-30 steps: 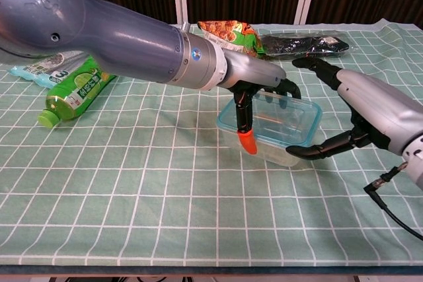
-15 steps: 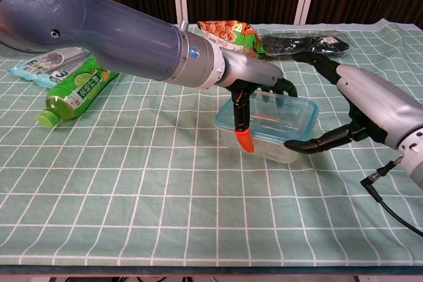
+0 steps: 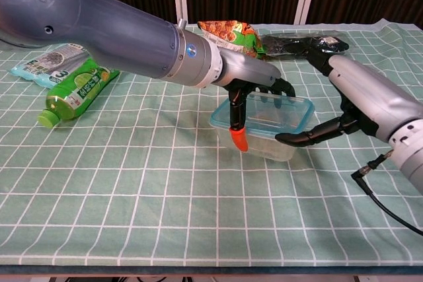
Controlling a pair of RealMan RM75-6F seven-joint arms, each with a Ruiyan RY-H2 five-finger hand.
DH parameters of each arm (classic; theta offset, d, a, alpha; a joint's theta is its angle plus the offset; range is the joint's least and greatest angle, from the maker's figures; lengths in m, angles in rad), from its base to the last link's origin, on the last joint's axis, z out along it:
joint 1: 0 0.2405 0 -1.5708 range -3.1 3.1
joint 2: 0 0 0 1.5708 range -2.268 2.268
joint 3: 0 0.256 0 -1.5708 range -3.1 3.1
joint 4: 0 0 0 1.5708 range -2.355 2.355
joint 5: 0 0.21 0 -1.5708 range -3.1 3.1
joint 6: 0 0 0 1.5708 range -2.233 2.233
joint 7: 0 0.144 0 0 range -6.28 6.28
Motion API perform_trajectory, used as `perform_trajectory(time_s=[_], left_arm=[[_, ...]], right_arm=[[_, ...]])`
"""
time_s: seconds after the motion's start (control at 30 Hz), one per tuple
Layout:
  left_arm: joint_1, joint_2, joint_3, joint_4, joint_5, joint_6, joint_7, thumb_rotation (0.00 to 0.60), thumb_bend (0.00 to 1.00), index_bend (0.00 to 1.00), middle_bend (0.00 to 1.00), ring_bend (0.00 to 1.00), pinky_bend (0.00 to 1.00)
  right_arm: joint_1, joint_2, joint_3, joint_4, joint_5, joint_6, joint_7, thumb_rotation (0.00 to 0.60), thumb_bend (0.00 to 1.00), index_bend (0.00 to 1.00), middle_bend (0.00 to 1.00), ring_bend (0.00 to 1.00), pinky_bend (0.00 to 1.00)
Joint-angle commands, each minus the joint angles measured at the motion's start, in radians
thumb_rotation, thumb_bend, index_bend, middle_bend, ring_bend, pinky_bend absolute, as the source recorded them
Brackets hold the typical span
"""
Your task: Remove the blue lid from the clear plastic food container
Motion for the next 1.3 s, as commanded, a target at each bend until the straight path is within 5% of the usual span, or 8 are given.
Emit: perform_trajectory(time_s=[0.03,0.6,1.3], left_arm=[[0.000,0.001,0.003,-0.001,0.003,0.005,-0.001,0.600,0.10,0.14,0.19,0.23,0.39],[0.000,0.010,0.007,-0.010,0.008,0.026,-0.011,0.600,0.10,0.15,0.19,0.24,0.38],[-0.007,0.031,-0.002,-0.006,0.054,-0.075,-0.096,0.600,0.10,0.15,0.19,0.23,0.38]], right_arm=[[0.002,-0.001,0.001,-0.002,0.001,0.001,-0.002,0.600,0.27,0.00,0.00,0.00,0.00],[0.018,0.006,0.009,-0.014,-0.003,0.004,-0.019,0.600,0.27,0.00,0.00,0.00,0.00],[0.063,0.003,0.000,0.142,-0.120,0.047,0.028,0.600,0.27,0.00,0.00,0.00,0.00]])
